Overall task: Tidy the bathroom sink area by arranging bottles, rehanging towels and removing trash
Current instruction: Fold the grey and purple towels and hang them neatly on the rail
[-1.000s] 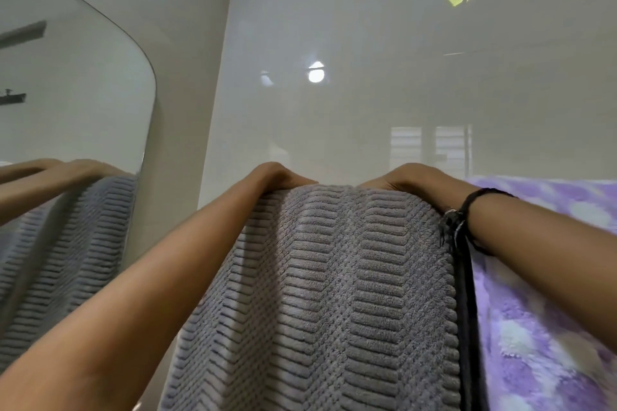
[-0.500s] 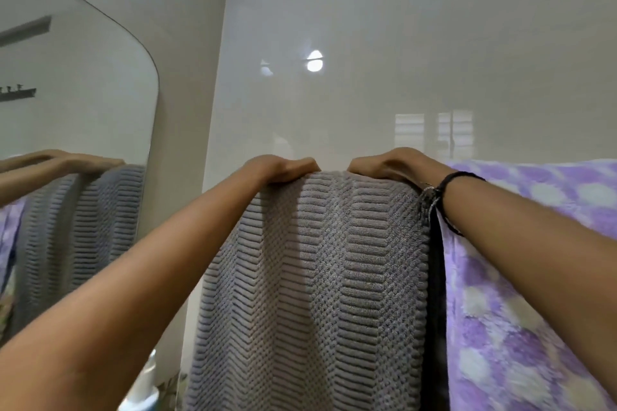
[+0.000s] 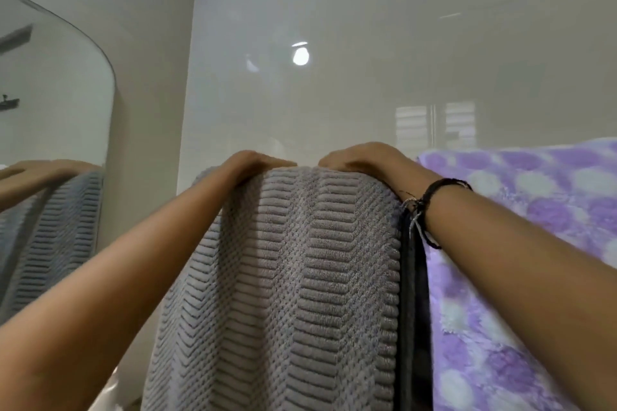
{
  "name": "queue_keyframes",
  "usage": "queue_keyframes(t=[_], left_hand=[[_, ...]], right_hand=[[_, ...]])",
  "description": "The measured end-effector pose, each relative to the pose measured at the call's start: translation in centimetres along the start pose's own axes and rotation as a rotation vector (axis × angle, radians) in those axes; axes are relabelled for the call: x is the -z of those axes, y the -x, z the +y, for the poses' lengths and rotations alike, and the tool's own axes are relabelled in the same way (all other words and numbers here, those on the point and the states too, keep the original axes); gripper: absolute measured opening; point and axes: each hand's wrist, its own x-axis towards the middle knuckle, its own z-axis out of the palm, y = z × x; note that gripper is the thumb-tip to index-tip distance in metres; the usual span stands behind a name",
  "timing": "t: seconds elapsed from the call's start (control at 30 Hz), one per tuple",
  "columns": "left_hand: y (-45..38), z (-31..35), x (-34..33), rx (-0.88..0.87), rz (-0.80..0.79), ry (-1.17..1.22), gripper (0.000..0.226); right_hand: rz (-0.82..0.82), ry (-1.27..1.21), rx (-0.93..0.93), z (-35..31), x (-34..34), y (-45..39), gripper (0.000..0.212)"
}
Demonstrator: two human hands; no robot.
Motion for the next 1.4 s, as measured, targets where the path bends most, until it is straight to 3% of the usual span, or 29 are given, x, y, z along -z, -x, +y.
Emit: queue_keyframes(t=[0.07,0.1,0.23,0.33,0.43,0.53,0.63,0.7,0.77,0.87,0.93,1.07,1.2,1.3,1.4], left_hand=[[1.3,0.1,-0.9,-0.263,0.179,0.025,0.028],[1.8,0.2,-1.4,-0.366,0.322,0.046,0.023],[3.1,-1.8,-4.8,-0.452,0.856,0.211,0.044],[4.3,-4.1,-8.2,-0.587,1.025,0.164,0.041],[4.7,-6.2,-9.6,-0.596,1.033,0.172,0.043],[4.3,-8.1,-10.2,-0.467,1.055,0.241,0.048],[3.9,-9.6,-9.8,-0.328,1.03,0.431,0.052],[3.8,-10.6,-9.4,-0.284,0.9,0.712,0.058],[4.2,-11.9,-9.5,-0.302,0.71,0.942,0.049],[4.9,-14.3,-10.7,-0.274,0.527,0.967,0.045],[5.2,-15.9,-11.7,-0.234,0.394,1.059,0.059],[6.0,-18.0,-12.1,-0.242,0.269,1.328,0.049],[6.3,-17.2,-9.5,-0.434,0.089,1.582,0.049],[6.3,-14.7,-5.9,-0.604,0.113,1.516,0.052],[6.2,-11.6,-1.8,-0.697,0.276,1.369,0.054]], right_hand=[[0.021,0.143,0.02,-1.5,-0.6,-0.5,0.028],[0.099,0.214,0.037,-1.7,-1.0,-0.7,0.028],[0.621,0.38,0.128,-2.1,-4.0,1.9,0.034],[0.803,0.366,0.145,-1.8,-7.9,4.6,0.036],[0.916,0.282,0.125,-0.9,-11.8,7.3,0.043],[1.02,0.175,-0.027,0.5,-15.1,10.0,0.057],[1.012,-0.079,-0.105,1.8,-16.9,11.6,0.077],[0.98,-0.289,-0.08,2.2,-17.1,12.2,0.089],[0.92,-0.508,-0.063,2.4,-17.0,12.6,0.097],[0.809,-0.725,-0.103,2.8,-17.0,13.5,0.097],[0.798,-0.712,-0.127,2.8,-17.1,14.2,0.086],[0.884,-0.634,-0.091,1.9,-16.2,14.8,0.044],[0.948,-0.497,-0.012,0.3,-14.0,13.8,0.028],[1.007,-0.39,0.097,-0.6,-10.4,12.4,0.026],[0.999,-0.135,0.088,-0.7,-5.6,10.6,0.036]])
